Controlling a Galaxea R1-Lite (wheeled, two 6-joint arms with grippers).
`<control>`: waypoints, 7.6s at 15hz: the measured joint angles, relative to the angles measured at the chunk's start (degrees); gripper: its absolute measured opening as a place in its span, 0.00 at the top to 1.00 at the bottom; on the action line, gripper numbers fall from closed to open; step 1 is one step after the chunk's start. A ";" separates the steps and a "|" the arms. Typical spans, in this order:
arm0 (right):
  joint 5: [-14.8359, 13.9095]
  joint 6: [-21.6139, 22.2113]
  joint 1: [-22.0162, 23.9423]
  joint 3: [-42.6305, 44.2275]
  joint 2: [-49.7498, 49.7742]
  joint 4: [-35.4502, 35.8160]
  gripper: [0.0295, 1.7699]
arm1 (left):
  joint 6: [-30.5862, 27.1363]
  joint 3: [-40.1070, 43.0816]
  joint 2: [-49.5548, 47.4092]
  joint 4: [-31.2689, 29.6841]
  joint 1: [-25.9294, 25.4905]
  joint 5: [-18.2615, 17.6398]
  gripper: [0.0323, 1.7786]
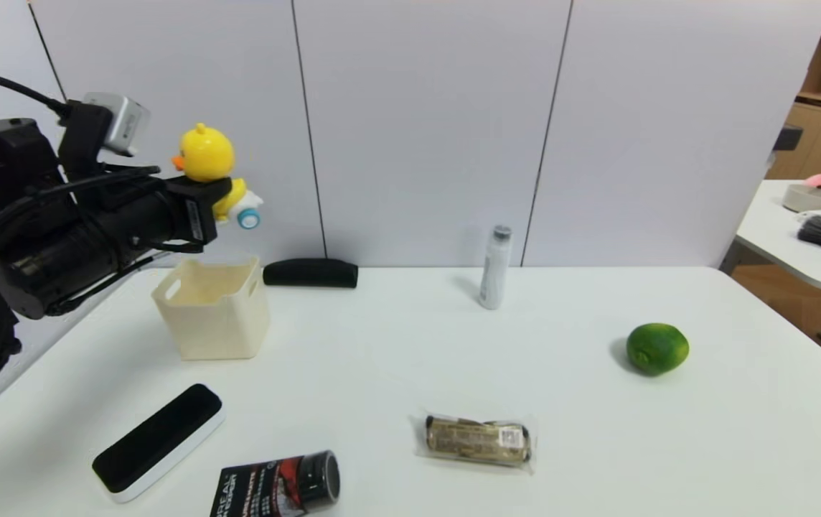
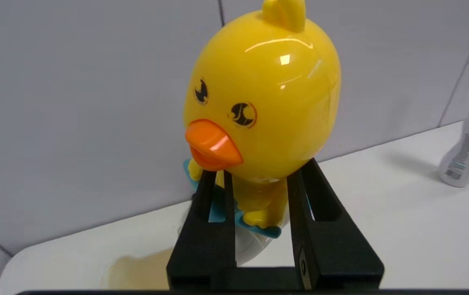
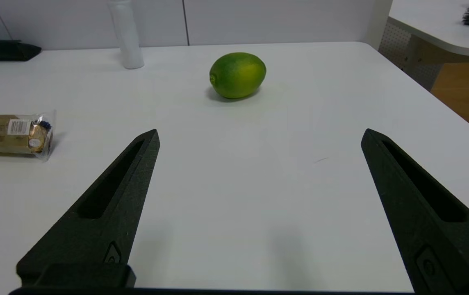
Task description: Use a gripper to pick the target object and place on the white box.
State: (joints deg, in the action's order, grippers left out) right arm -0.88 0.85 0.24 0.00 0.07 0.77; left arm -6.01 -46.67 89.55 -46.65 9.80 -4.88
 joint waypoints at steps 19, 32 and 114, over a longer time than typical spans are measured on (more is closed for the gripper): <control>0.00 0.00 0.02 0.00 0.00 0.00 0.04 | 1.13 11.20 9.46 -10.12 -6.63 -0.20 0.80; 0.00 0.02 0.02 0.00 0.00 0.00 0.04 | 1.11 6.75 13.29 -10.73 -5.25 -0.29 0.80; 0.02 0.02 0.02 0.00 0.00 0.00 0.04 | 4.00 46.67 -89.55 46.10 -9.45 3.91 0.05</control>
State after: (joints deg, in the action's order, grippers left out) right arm -0.85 0.88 0.27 0.00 0.07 0.77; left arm -2.01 0.00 0.00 -0.55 0.35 -0.96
